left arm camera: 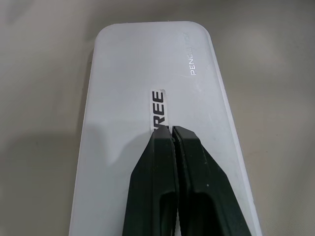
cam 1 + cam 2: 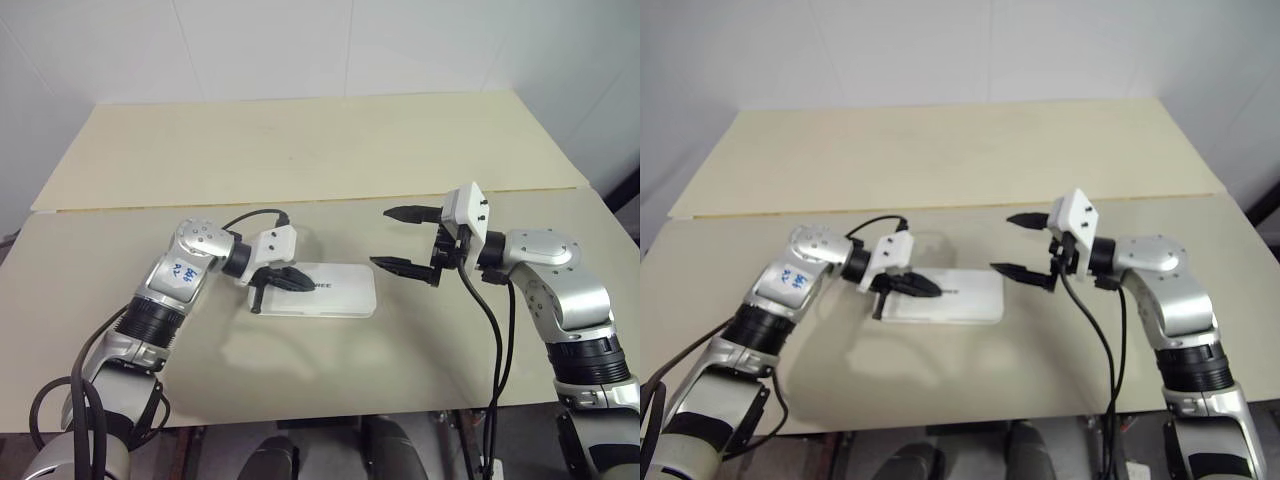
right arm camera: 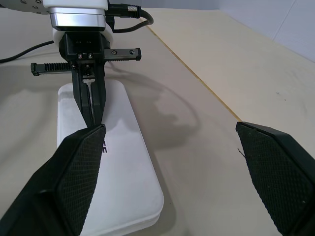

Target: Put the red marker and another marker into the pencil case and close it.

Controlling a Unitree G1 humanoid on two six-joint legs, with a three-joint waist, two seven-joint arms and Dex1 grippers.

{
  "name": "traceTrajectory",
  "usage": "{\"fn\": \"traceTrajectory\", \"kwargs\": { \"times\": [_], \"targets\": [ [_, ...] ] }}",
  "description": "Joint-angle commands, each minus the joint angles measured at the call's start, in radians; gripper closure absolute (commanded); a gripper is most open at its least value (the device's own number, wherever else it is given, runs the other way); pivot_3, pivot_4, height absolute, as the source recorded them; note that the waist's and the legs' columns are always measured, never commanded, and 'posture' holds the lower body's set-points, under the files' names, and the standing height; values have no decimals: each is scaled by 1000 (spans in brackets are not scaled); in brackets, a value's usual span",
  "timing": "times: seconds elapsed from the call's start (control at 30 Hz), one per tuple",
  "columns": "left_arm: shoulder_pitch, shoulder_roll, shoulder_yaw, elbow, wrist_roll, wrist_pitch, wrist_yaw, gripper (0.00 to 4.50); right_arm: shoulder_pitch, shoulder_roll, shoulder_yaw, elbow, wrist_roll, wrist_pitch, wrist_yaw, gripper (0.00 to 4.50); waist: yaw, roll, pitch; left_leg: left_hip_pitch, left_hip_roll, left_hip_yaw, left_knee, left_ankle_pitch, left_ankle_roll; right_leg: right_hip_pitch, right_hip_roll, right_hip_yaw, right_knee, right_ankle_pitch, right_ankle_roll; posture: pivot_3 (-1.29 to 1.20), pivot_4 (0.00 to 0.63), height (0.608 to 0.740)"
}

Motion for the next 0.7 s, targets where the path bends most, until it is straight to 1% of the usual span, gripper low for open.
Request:
{"fn": "traceTrajectory", "kwargs": {
  "times": [0.03, 0.33, 0.5, 0.53, 0.57, 0.7],
  "targets": [
    [13, 3, 7, -10, 7, -16, 16, 4455, -22, -1, -26, -31, 21, 0, -3, 0, 1, 0, 0, 0, 0, 0, 0, 0, 0, 0, 0, 0, 0, 0, 0, 0, 150, 740],
    [40, 63, 157, -67, -118, 11, 6, 4455, -57, -2, -21, 27, 20, -14, 30, 0, 0, 0, 0, 0, 0, 0, 0, 0, 0, 0, 0, 0, 0, 0, 0, 0, 150, 740],
    [98, 90, 272, -174, -220, 72, 40, 4455, -63, -6, -22, 79, 10, -38, 59, 0, 1, 0, 0, 0, 0, -1, 0, 0, 0, 0, 0, 0, -1, 0, 0, 0, 150, 740],
    [121, 91, 303, -203, -246, 95, 58, 4040, -62, -9, -23, 88, 5, -47, 64, 0, 1, 0, 0, 0, 0, -1, 0, 0, 0, 0, 0, -1, 0, 0, 0, 0, 150, 740],
    [148, 96, 329, -233, -273, 120, 69, 3831, -62, -12, -26, 97, 2, -53, 67, 0, 1, 0, 0, -1, 0, -1, 0, 0, 0, 0, 0, -1, -1, 0, 0, 0, 150, 740],
    [260, 123, 404, -316, -310, 155, 121, 2468, -59, -29, -36, 123, -4, -76, 88, 0, -1, 0, 0, 0, 0, -2, 0, 0, 0, 0, 0, -1, -1, 0, 0, 0, 150, 740]
  ]
}}
